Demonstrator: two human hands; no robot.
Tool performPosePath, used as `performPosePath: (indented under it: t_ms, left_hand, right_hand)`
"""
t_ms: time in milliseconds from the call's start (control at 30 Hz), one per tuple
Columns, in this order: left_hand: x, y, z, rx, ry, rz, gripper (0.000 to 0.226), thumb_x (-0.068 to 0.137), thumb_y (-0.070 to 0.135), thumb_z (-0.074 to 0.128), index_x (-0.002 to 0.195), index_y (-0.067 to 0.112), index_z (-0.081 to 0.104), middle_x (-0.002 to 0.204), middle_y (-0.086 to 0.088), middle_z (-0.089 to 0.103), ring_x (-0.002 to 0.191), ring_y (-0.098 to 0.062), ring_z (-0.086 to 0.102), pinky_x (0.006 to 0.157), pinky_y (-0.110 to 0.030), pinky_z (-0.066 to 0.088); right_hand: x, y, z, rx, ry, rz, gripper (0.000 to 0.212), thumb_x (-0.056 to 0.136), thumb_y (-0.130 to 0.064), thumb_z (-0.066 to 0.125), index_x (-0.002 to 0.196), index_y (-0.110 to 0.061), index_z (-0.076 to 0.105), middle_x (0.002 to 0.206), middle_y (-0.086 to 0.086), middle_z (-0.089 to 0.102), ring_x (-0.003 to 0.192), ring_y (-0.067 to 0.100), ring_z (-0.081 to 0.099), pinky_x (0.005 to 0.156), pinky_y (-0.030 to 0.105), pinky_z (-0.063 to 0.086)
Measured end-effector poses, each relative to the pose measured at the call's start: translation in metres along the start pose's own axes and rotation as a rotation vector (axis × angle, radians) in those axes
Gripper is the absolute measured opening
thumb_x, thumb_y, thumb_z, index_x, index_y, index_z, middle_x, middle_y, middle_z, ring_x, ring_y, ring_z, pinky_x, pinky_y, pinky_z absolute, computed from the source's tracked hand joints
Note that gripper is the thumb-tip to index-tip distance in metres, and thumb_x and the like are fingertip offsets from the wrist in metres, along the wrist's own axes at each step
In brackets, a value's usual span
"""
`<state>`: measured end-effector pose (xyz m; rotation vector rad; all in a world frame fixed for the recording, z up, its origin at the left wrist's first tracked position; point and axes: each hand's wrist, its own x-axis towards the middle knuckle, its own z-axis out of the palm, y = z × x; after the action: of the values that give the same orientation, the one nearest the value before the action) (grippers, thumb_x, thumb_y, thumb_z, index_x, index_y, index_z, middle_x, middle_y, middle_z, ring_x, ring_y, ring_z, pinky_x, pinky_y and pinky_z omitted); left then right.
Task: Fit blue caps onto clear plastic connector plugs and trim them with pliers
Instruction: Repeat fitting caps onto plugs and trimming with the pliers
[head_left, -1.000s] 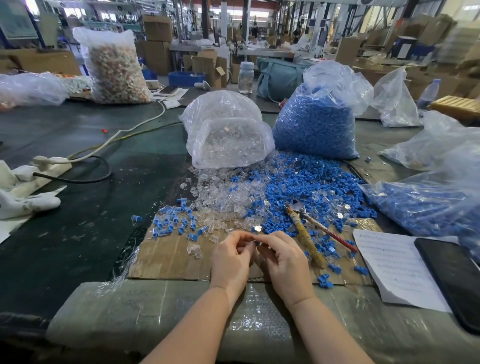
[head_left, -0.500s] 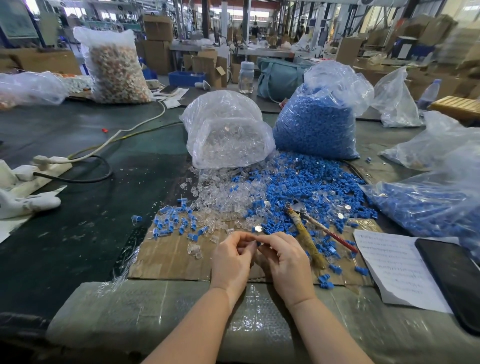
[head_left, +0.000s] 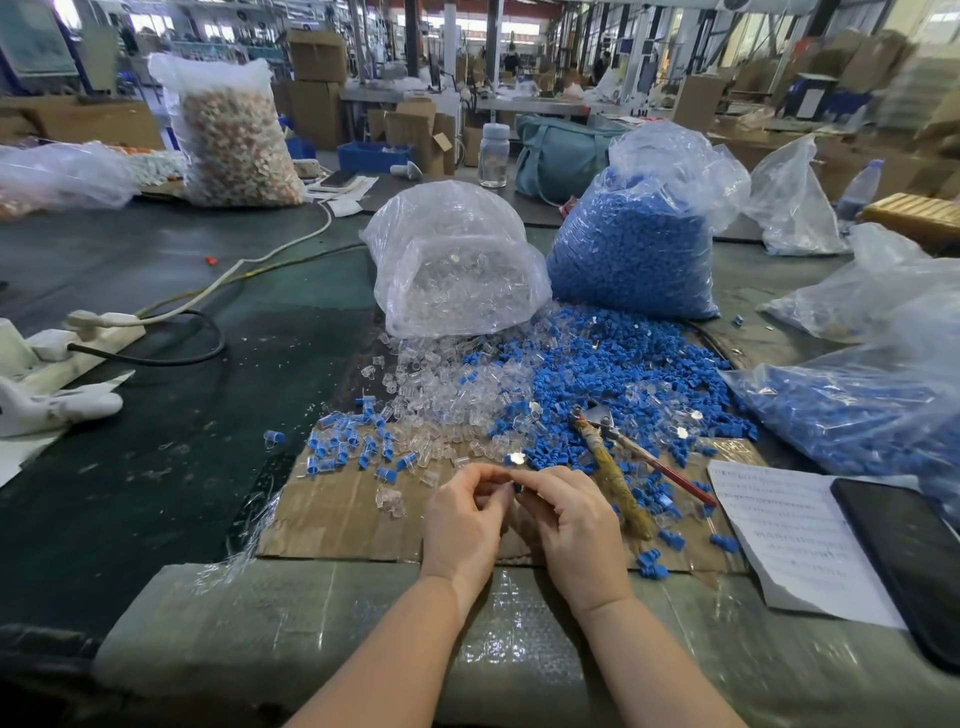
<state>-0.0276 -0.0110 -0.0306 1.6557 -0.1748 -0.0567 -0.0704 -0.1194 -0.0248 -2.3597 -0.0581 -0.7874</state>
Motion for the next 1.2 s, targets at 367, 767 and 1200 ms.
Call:
performPosePath:
  t_ms: [367,767,1200]
  left_hand:
    - [-0.0002,0.0008,-0.0011,0.037,-0.005,0.015,0.024,0.086,0.003,0.061,0.083,0.027,0.063,0.078,0.002,0.068,0.071,-0.007,0.064,0.063,-0.017,0.052]
    - [-0.0004,0.0016,-0.0005,0.022,-0.014,0.002,0.023,0.086,0.001,0.061,0.082,0.023,0.065,0.077,0.0,0.068,0.07,-0.009,0.064,0.064,-0.02,0.053]
    - [-0.0008,0.0055,-0.0006,0.065,0.001,-0.01,0.022,0.086,0.005,0.062,0.081,0.026,0.062,0.08,0.002,0.067,0.075,-0.01,0.064,0.064,-0.015,0.052]
  right_hand:
    - [-0.0004,-0.0024,-0.0008,0.03,0.007,0.02,0.022,0.082,-0.022,0.063,0.102,-0.019,0.072,0.088,-0.006,0.066,0.084,0.012,0.059,0.077,0.022,0.048]
    - [0.0007,-0.0048,-0.0024,0.025,0.02,0.021,0.032,0.083,-0.039,0.054,0.096,-0.016,0.074,0.085,-0.004,0.068,0.081,0.014,0.06,0.074,0.024,0.048]
    - [0.001,-0.0007,-0.0015,-0.077,-0.015,0.047,0.025,0.079,-0.005,0.07,0.104,-0.011,0.07,0.092,-0.001,0.065,0.089,0.017,0.059,0.085,0.034,0.049]
